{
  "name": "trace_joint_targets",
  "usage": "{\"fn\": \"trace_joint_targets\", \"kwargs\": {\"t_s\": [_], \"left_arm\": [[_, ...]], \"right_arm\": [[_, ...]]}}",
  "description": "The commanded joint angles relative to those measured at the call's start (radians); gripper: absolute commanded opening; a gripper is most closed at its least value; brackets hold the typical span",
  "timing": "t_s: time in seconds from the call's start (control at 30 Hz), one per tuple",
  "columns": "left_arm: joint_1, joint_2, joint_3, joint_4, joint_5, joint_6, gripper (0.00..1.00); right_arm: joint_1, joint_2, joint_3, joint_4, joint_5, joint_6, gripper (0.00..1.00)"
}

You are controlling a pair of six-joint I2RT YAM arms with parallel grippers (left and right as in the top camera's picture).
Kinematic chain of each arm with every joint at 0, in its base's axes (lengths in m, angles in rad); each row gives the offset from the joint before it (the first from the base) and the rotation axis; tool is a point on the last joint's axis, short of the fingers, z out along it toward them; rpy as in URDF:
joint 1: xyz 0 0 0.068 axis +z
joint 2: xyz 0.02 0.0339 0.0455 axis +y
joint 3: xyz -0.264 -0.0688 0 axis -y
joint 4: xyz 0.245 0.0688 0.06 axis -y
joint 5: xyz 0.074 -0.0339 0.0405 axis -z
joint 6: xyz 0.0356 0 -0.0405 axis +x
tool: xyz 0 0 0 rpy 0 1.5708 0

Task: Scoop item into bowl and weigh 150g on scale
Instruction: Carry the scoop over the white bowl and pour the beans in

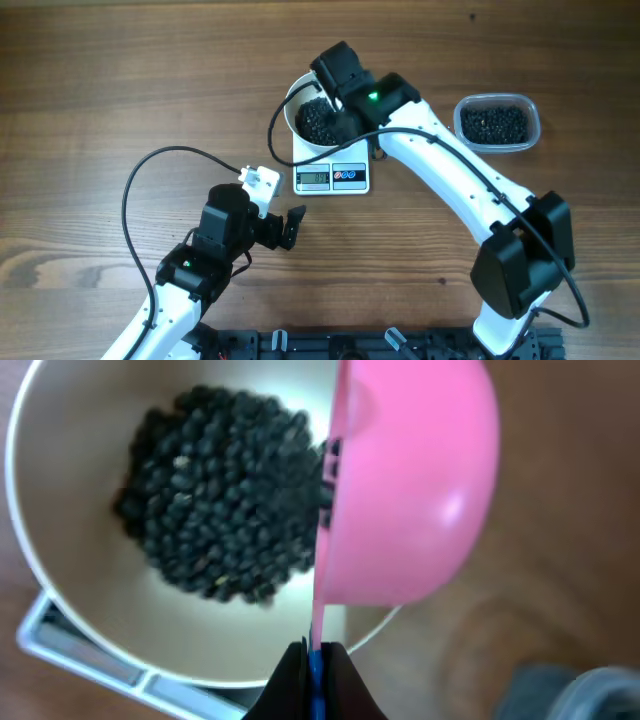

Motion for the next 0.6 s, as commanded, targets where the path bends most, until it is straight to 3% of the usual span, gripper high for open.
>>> {"fn": "trace_joint_targets", "kwargs": {"t_s": [0.0, 0.2, 0.33, 0.43, 0.57], "left_arm": [[0.004, -0.008, -0.003, -0.001, -0.006, -0.010, 1.00], [0.004, -0.008, -0.003, -0.001, -0.006, -0.010, 1.00], [0.004, -0.008, -0.003, -0.001, -0.006, -0.010, 1.00], [0.004, -0.008, -0.003, -0.001, -0.006, -0.011, 1.00], [0.004, -0.008, -0.003, -0.001, -0.006, -0.010, 1.00]], "right_arm": [[0.014, -0.037, 0.030, 0.021, 0.109, -0.129, 0.04], [-0.012, -0.055, 0.030, 0.042, -0.043, -0.094, 0.04], [-0.108, -0.133, 0.030, 0.041, -0.182, 0.026, 0.04], [-0.261, -0.214, 0.030, -0.036, -0.276, 0.106, 0.04], [-0.486, -0.261, 0.030, -0.257, -0.324, 0.109, 0.04]]}}
